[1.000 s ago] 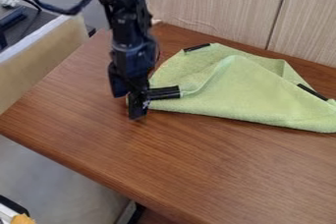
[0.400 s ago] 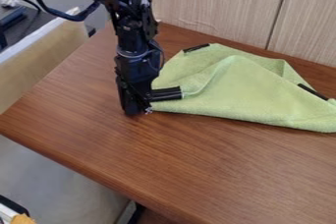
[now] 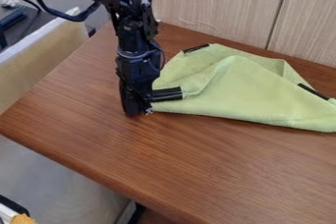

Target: Fold the cloth from bottom left to centre

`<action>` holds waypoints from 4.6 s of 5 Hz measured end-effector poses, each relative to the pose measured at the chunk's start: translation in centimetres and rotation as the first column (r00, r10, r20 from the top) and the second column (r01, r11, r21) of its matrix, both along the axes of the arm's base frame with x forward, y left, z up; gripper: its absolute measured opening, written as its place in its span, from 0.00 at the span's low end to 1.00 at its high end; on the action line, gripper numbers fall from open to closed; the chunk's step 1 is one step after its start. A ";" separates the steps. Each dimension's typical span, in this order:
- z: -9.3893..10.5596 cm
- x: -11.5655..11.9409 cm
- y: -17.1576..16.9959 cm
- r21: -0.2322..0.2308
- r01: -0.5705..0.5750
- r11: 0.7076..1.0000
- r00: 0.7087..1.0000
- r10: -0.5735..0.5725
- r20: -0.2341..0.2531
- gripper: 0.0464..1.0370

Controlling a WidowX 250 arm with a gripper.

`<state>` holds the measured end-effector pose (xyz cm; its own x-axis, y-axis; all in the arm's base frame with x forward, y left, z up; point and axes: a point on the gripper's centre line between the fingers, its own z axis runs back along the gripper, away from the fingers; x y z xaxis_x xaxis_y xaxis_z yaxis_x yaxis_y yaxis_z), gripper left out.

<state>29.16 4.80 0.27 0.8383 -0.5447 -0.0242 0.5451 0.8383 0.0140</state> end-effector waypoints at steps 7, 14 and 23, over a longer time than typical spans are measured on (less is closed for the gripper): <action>6.6 9.8 -11.7 -0.094 0.277 0.956 0.953 -0.260 0.156 0.01; 0.8 11.2 -15.3 -0.034 0.330 0.943 0.938 -0.324 0.121 0.71; 11.5 5.8 -9.6 0.078 0.224 0.972 0.949 -0.235 0.211 0.96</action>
